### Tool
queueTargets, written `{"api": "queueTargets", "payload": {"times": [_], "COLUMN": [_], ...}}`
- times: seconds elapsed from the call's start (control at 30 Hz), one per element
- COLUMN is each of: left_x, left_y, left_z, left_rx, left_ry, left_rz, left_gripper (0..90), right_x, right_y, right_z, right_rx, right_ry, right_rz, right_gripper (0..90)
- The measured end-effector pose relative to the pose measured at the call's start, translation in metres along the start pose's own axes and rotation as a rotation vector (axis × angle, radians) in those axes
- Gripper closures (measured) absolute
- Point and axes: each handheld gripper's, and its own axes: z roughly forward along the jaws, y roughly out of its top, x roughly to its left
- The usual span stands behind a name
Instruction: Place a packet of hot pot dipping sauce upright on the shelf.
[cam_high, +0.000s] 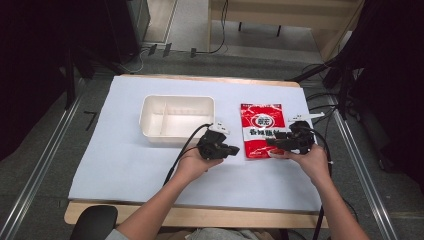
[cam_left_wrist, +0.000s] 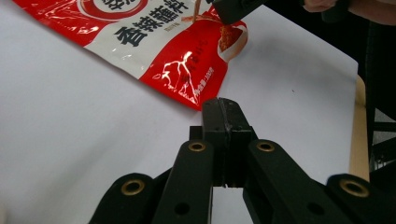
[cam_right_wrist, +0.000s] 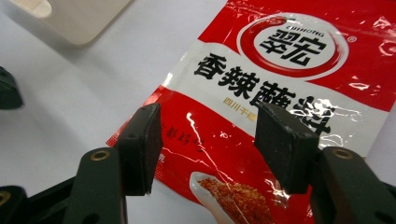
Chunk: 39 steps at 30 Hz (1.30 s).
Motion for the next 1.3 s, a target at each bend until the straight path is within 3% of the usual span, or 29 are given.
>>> {"api": "queueTargets", "payload": {"times": [0.43, 0.5, 0.6, 0.7, 0.8, 0.87, 0.93, 1.0, 1.1, 1.3], "left_x": [-0.002, -0.001, 0.002, 0.004, 0.006, 0.007, 0.008, 0.008, 0.006, 0.009], "left_y": [0.016, 0.016, 0.014, 0.009, 0.007, 0.005, 0.003, 0.003, 0.003, 0.002], "left_z": [0.051, 0.057, 0.067, 0.075, 0.075, 0.075, 0.075, 0.075, 0.075, 0.074], "left_rx": [0.031, 0.033, 0.039, 0.087, 0.075, 0.062, 0.054, 0.053, 0.057, 0.051], "left_ry": [0.01, 0.027, 0.047, 0.071, 0.059, 0.06, 0.055, 0.061, 0.082, 0.074], "left_rz": [0.025, 0.03, 0.004, 0.023, 0.009, 0.031, 0.008, 0.013, 0.031, 0.015], "left_gripper": [90.0, 90.0, 90.0, 90.0, 90.0, 90.0, 90.0, 90.0, 90.0, 90.0], "right_x": [-0.017, -0.018, -0.021, -0.025, -0.03, -0.035, -0.039, -0.044, -0.057, -0.072], "right_y": [0.001, 0.001, 0.001, 0.003, 0.007, 0.009, 0.012, 0.014, 0.015, 0.022], "right_z": [-0.007, -0.007, -0.008, -0.009, -0.01, -0.01, -0.009, -0.007, 0.004, 0.027], "right_rx": [-0.011, -0.011, -0.016, -0.02, -0.03, -0.038, -0.042, -0.038, -0.012, 0.026], "right_ry": [-0.05, -0.055, -0.066, -0.078, -0.089, -0.098, -0.113, -0.124, -0.135, -0.139], "right_rz": [0.045, 0.046, 0.046, 0.056, 0.066, 0.08, 0.082, 0.093, 0.125, 0.167], "right_gripper": [41.2, 41.1, 40.6, 39.9, 37.8, 36.7, 35.5, 33.0, 31.6, 32.2]}}
